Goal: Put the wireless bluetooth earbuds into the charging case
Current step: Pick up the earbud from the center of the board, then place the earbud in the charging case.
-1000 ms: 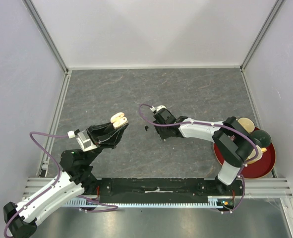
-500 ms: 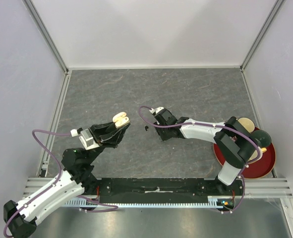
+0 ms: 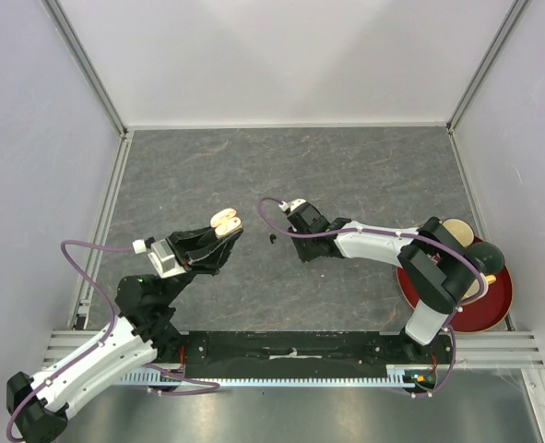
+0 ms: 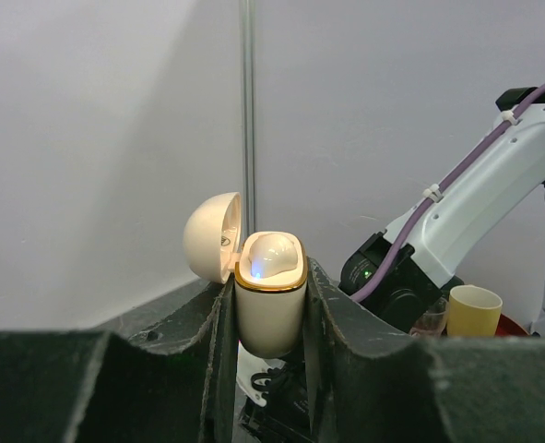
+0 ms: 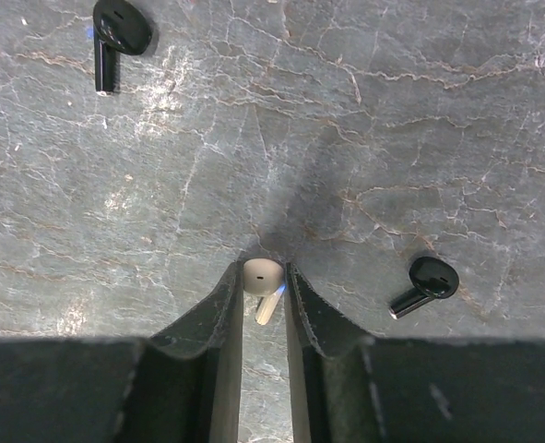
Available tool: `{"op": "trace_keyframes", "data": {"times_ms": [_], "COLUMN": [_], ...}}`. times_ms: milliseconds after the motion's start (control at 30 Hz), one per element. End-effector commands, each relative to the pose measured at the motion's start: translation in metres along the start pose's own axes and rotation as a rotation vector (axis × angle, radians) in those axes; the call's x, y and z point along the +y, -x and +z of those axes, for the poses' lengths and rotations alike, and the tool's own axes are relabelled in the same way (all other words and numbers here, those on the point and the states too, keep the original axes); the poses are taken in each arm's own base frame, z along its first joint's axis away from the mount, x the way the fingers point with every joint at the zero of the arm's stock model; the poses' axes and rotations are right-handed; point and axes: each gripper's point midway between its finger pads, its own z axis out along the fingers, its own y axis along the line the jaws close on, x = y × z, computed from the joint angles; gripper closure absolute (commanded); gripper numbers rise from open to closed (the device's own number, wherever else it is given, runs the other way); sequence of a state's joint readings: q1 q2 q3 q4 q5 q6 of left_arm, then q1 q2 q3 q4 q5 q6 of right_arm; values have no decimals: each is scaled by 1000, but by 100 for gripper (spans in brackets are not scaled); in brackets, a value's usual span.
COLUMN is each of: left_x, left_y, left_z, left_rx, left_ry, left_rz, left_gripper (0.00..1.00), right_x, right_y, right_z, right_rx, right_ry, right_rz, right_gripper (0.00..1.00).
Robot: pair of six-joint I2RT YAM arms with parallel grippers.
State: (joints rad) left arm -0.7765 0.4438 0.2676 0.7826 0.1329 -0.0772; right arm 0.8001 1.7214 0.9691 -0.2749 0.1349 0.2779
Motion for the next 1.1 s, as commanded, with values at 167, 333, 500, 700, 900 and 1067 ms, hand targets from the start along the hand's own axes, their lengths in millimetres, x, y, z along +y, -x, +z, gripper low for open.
{"op": "trace_keyframes", "data": {"times_ms": [167, 333, 500, 700, 900, 1067], "left_x": [1, 3, 7, 10, 11, 11], "left_y": [11, 9, 6, 5, 2, 1], "left_z": [5, 4, 3, 4, 3, 3], "left_rx": [-37, -39, -33, -34, -27, -23], "left_ry": [10, 25, 47, 61, 67, 66], "left_rz": [-17, -20, -20, -24, -26, -23], "left_gripper": [98, 98, 98, 98, 98, 98], "right_x": [-3, -6, -16, -22, -4, 21], "right_y": [36, 90, 128, 149, 155, 157], "right_z": [-38, -104, -186, -267, -306, -329], "right_rx": [-190, -501, -851, -1183, -1335, -1404], "right_ry": [-7, 52, 106, 128, 208, 297], "right_rz": [106, 195, 231, 207, 123, 5], "right_gripper": [95, 100, 100, 100, 100, 100]}}
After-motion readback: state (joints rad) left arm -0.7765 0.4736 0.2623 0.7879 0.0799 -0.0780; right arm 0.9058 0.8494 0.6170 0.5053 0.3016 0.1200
